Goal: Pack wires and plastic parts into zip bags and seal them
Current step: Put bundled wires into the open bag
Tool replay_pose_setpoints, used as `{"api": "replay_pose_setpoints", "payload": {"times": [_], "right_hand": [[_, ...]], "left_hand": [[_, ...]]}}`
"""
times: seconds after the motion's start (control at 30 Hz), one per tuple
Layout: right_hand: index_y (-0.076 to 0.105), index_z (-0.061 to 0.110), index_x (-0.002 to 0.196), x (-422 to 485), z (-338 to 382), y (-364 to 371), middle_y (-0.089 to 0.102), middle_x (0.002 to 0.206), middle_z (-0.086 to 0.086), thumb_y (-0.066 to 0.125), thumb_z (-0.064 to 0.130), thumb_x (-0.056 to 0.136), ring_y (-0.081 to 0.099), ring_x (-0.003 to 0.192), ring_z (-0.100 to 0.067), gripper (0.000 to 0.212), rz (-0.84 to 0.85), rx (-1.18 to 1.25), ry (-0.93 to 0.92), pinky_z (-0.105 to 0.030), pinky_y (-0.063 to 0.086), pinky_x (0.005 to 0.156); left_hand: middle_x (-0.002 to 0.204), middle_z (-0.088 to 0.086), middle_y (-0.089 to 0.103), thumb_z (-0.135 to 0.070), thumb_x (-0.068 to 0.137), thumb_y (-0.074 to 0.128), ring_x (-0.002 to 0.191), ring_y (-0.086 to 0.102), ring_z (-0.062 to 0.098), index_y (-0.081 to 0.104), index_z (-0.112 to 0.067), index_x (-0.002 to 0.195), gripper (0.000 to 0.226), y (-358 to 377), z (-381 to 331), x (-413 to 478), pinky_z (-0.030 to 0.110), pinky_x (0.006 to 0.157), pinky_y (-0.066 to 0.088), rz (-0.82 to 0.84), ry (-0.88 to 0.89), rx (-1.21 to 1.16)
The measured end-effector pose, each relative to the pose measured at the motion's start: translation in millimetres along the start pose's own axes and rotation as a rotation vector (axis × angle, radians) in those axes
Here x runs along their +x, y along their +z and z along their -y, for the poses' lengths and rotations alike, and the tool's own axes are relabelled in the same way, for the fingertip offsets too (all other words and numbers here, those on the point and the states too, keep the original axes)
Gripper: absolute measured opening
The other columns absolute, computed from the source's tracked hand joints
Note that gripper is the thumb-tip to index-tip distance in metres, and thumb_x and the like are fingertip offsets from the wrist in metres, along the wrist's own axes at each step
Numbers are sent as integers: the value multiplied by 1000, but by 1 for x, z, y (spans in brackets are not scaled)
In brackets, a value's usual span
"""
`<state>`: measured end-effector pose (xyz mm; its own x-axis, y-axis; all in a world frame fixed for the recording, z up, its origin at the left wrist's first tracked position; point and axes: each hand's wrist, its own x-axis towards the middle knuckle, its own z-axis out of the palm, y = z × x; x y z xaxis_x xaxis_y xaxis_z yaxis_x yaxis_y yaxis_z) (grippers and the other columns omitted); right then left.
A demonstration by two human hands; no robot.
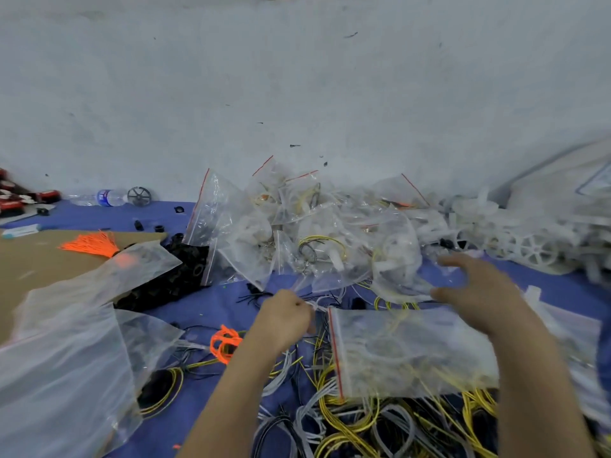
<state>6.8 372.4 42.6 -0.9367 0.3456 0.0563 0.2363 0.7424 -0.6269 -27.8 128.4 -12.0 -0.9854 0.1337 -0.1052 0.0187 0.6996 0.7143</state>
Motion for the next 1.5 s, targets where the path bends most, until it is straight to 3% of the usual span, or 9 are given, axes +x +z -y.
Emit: {"api": "replay_pose_setpoints", "payload": {"times": [0.1,0.27,0.37,0.57,0.8,0.93,1.17,1.37,1.5], "right_hand": [[67,13,81,-11,19,13,68,87,-8,72,16,81,62,79,-21,6,241,95,-125,-29,47,68],[64,4,99,-22,45,57,69,91,-12,71,25,82,69,82,-25,28,594,-167,-126,-39,58,77],[59,6,99,-24,53,75,60,86,-9,68,24,80,62,81,-26,28,575,-326,-184,-38,57,79],[34,20,66,-18,48,88,48,76,-2,67,20,80,55,79,-22,36,538,-396,-176,-24,43,59],[52,16,87,-14,41,93,51,81,-1,65,16,81,56,83,-21,14,560,-388,-219,-25,45,65],[47,19,62,-13,37,83,52,63,1,70,17,75,55,66,-18,27,534,-184,-179,-25,44,57],[68,10,76,-19,43,50,71,76,-10,62,12,79,68,75,-24,8,374,73,-323,-39,56,75],[75,12,80,-21,39,29,72,80,-10,66,22,83,67,82,-28,13,526,199,-451,-41,52,80],[75,7,85,-23,36,23,73,77,-7,66,28,85,68,72,-16,22,595,353,-417,-21,54,70]], "left_hand": [[58,1,67,-7,90,47,55,55,13,72,2,76,30,13,1,1,18,54,43,75,-36,52],[67,7,63,-15,90,57,51,46,9,73,-1,83,23,30,-4,5,21,53,36,162,34,20],[80,11,65,-9,90,57,70,54,16,70,-11,86,14,39,-6,11,24,63,42,157,48,-25],[68,0,60,-10,90,58,56,51,6,67,-16,84,12,45,-4,12,18,54,40,171,80,-80],[66,-1,59,-9,88,59,58,50,6,70,-11,84,12,51,-3,10,19,57,41,179,24,-52],[63,1,56,-3,89,59,57,49,9,61,-16,70,23,47,-9,5,20,57,39,123,58,-286],[43,-9,47,-12,87,67,34,36,0,59,-13,58,30,27,-32,-6,11,39,30,-4,154,-739],[50,1,50,-25,81,69,43,43,9,58,-17,51,32,22,-41,-12,19,44,37,71,132,-897],[63,13,57,-34,67,73,59,55,23,57,-8,66,31,25,-47,-18,34,67,47,222,68,-1065]]}}
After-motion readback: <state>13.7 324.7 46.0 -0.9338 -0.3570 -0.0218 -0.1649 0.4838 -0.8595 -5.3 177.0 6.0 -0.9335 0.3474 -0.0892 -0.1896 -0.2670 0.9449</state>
